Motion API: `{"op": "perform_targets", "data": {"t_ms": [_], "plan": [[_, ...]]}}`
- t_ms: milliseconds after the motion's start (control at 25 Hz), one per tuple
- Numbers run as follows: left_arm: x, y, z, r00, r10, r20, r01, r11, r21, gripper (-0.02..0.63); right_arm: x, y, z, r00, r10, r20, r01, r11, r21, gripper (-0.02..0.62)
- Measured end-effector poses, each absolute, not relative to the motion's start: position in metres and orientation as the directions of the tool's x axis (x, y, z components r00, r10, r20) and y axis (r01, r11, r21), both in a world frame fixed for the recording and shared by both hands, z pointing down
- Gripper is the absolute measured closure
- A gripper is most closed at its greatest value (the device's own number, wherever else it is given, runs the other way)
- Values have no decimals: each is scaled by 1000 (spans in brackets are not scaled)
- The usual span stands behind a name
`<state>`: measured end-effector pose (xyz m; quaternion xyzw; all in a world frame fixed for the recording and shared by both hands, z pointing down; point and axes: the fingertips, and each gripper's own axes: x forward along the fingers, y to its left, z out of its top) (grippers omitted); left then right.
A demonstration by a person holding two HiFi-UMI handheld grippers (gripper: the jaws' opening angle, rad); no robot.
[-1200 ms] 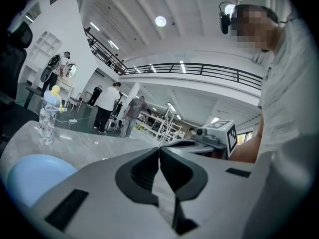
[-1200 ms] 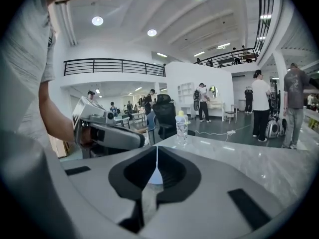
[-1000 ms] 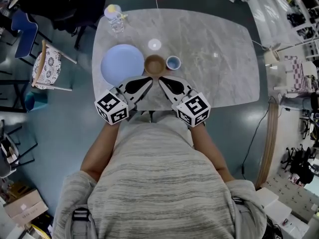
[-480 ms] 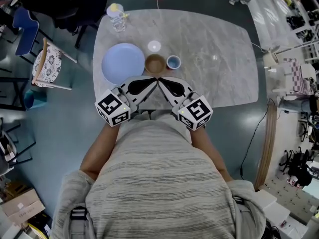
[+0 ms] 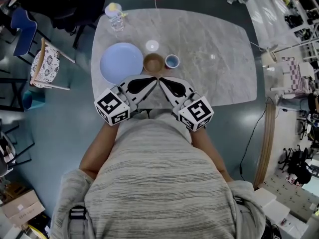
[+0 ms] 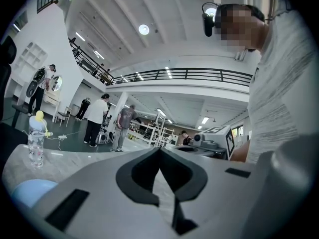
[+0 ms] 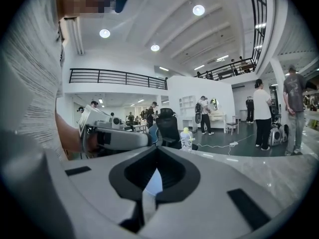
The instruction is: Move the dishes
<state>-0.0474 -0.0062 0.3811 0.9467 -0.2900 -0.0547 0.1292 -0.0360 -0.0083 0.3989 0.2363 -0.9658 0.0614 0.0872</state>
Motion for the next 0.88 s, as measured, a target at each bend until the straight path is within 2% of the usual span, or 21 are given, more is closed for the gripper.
{"op": "perform_targets", "data": {"t_ms": [880], "plan": [[-48,-2,379,820,-572,-21,-547,-794,264,584,-43,-3,380,-893,-424,152,-438,897,-67,578]]}}
